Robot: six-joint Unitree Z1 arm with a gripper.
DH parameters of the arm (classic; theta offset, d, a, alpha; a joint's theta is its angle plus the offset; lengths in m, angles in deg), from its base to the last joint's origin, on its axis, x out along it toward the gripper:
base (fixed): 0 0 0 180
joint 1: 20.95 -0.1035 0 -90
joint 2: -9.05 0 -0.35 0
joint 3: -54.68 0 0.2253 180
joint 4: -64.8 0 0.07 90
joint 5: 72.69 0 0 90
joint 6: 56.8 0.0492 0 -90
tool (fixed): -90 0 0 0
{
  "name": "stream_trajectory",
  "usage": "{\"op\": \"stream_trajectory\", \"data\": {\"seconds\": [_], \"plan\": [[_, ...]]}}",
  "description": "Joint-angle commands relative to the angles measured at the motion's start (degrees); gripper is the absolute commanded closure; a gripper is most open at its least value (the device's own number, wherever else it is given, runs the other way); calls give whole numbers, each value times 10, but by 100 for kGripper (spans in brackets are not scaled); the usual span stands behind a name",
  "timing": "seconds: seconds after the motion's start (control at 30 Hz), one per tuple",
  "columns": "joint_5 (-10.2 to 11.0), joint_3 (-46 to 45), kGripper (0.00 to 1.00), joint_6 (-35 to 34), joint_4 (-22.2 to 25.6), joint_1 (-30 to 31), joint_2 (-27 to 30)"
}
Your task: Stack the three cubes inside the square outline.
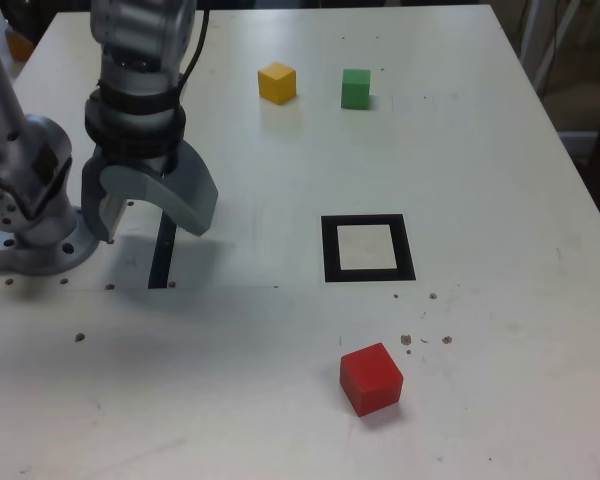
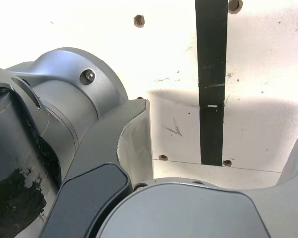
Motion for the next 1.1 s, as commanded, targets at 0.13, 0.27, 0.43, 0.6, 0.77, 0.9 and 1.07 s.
{"op": "stream_trajectory", "data": {"seconds": [0.13, 0.27, 0.43, 0.6, 0.77, 0.9, 1.07], "plan": [[-5, -6, 1, -7, 4, 22, 17], [-6, -7, 1, -15, 13, 33, 39], [-2, 2, 1, -40, 25, 36, 74], [-12, 20, 1, -58, 44, 60, 83], [-22, 53, 1, -82, 71, 93, 74], [-28, 90, 1, -120, 85, 125, 54], [-44, 147, 1, -179, 82, 175, 18]]}}
